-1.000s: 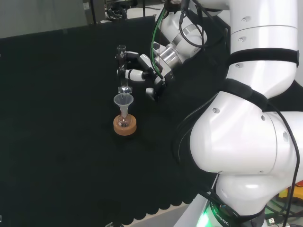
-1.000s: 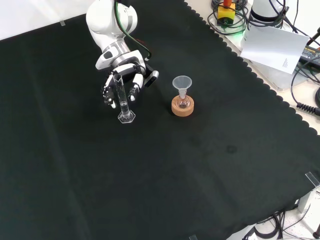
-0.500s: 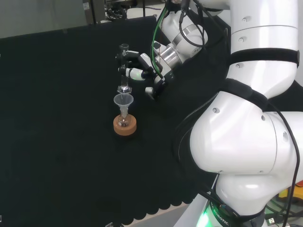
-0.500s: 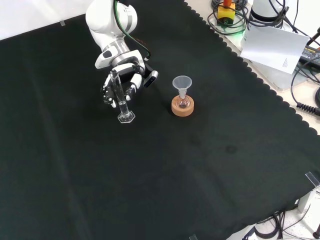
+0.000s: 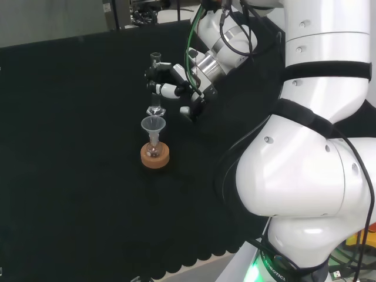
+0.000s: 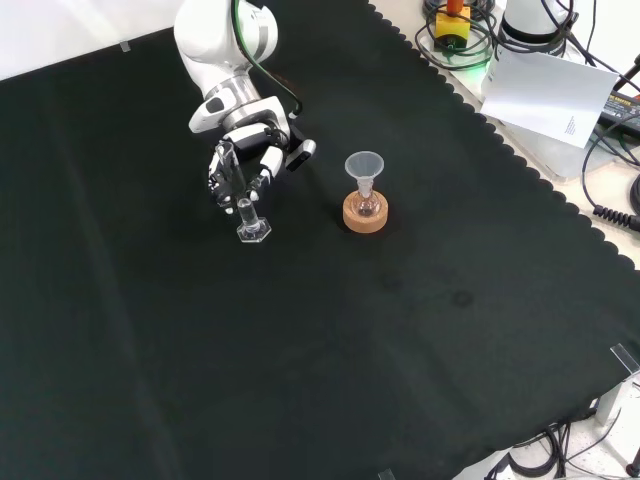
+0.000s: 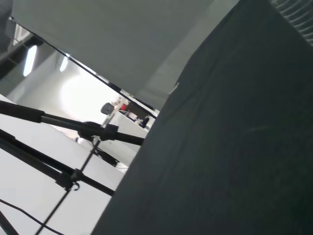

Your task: Pick up the graduated cylinder.

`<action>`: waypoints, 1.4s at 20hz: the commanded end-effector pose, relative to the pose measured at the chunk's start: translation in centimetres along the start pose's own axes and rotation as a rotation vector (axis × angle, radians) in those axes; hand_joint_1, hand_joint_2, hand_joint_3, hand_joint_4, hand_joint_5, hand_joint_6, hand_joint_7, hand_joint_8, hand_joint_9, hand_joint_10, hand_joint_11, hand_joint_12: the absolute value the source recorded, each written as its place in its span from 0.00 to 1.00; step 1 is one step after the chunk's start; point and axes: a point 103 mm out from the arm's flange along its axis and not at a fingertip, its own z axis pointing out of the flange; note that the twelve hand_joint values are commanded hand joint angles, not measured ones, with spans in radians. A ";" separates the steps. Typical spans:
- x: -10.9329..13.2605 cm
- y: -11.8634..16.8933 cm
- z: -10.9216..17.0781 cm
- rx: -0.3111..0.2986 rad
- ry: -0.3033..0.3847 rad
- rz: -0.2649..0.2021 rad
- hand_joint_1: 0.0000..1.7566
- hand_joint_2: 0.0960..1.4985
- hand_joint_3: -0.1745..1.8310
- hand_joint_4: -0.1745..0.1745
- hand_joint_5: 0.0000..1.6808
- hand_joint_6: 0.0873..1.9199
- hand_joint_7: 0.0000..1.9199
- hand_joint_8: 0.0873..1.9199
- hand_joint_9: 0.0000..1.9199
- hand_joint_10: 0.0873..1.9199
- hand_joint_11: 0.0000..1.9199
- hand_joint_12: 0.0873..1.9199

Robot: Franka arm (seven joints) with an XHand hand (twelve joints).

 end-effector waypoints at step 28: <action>6.7 -8.5 -11.4 0.161 -0.479 0.020 0.72 0.73 0.09 0.00 0.57 0.52 0.51 0.51 0.72 0.04 0.63 0.39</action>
